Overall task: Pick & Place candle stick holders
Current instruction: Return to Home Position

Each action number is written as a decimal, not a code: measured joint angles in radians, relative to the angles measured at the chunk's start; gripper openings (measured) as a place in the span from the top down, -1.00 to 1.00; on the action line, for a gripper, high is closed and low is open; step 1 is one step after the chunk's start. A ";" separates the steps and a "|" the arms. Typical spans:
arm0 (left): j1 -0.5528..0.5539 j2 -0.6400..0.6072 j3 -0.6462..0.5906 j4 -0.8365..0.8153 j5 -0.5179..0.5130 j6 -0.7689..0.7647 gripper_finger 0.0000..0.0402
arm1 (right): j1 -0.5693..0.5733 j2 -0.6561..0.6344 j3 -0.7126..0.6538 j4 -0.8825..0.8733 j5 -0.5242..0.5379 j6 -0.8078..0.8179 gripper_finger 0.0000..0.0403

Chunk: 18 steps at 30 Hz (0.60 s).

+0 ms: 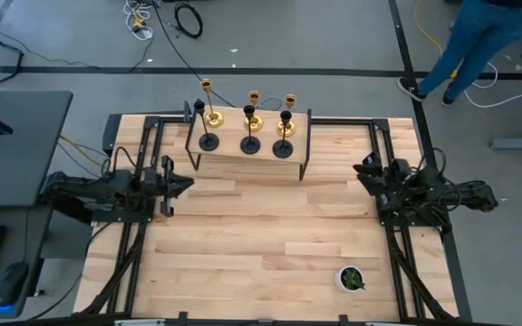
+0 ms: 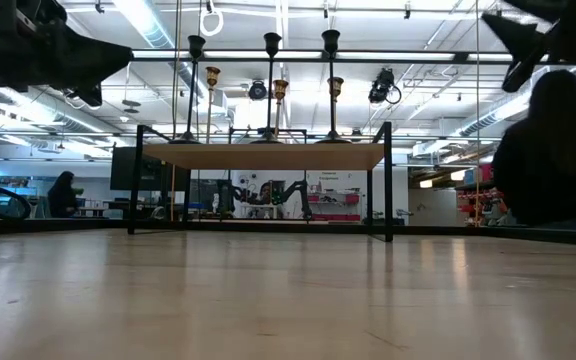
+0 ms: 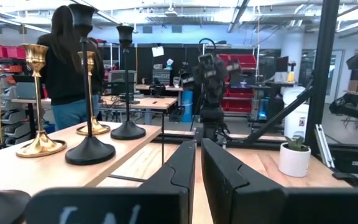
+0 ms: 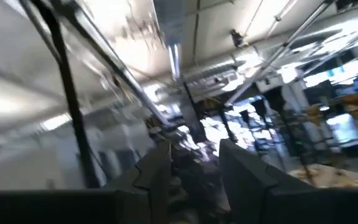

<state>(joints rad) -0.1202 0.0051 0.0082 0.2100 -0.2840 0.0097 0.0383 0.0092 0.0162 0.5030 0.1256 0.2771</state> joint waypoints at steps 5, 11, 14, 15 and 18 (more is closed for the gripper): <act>0.038 -0.005 0.000 0.014 0.000 0.000 0.84 | 0.000 0.000 0.000 -0.217 0.058 -0.202 0.32; 0.053 -0.005 0.000 0.008 -0.001 0.000 0.84 | -0.001 0.004 0.000 -0.466 0.118 -0.094 0.32; 0.068 -0.005 0.000 0.003 0.000 0.000 0.84 | -0.001 0.023 0.000 -0.457 0.097 -0.092 0.32; 0.078 -0.005 0.000 0.003 0.000 0.000 0.84 | -0.001 0.024 0.000 -0.462 0.091 -0.100 0.32; 0.097 -0.005 0.000 0.001 -0.001 0.000 0.84 | -0.001 0.026 0.000 -0.460 0.093 -0.113 0.32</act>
<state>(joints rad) -0.0228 0.0002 0.0082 0.2109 -0.2848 0.0097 0.0376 0.0349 0.0166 0.0426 0.2183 0.1646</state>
